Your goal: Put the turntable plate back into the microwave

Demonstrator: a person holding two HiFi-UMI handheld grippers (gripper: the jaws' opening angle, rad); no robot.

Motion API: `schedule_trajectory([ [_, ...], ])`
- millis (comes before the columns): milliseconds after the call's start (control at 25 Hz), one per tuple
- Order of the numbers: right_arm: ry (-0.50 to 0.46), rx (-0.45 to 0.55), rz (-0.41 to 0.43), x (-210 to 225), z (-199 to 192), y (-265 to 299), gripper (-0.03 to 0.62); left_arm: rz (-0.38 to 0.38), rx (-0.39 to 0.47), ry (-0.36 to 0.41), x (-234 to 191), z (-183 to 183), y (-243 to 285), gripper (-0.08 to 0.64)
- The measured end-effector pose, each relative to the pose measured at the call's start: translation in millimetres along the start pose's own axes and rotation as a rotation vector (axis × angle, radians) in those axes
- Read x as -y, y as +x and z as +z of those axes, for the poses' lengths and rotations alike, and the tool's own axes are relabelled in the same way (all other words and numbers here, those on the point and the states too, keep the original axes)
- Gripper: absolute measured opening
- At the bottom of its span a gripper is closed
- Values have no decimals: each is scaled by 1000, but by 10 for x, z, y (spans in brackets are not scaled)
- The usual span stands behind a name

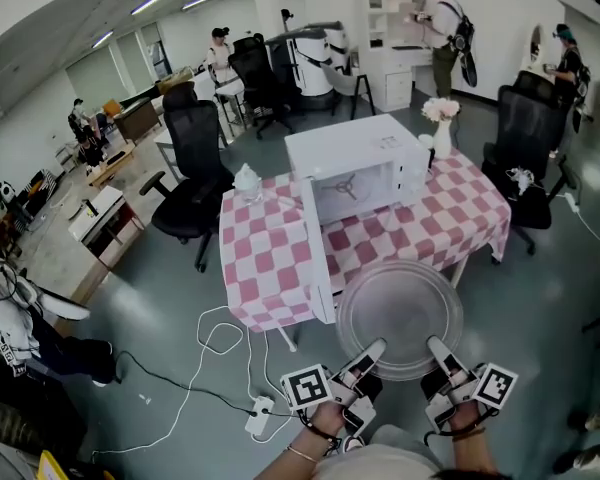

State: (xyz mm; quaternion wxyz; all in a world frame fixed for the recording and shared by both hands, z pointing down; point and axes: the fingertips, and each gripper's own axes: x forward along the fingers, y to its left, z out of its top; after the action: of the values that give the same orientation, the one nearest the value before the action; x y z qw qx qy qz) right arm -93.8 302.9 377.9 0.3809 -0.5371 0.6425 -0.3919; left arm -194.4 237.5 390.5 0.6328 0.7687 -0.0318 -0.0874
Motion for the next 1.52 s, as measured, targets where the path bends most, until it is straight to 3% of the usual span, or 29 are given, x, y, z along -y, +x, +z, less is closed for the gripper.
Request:
schedule_trajectory([
  [320,18,2,-11,162,161,95,78,-16,1,-13,-73,77,225,48],
  [560,34,-22,4,453,590,320,78,15,53,-34,-206,210,675,48],
  [760,20,-94,24,712,1112,601,78,-22,110,22,-285,425,1243,48],
  [1160,47,-235,59,1169,2073,1259,78,50,245,-28,-515,854,2221,48],
  [1520,66,-392,121,1457,2350,1922,75,113,361,2,-784,1321,2540,51],
])
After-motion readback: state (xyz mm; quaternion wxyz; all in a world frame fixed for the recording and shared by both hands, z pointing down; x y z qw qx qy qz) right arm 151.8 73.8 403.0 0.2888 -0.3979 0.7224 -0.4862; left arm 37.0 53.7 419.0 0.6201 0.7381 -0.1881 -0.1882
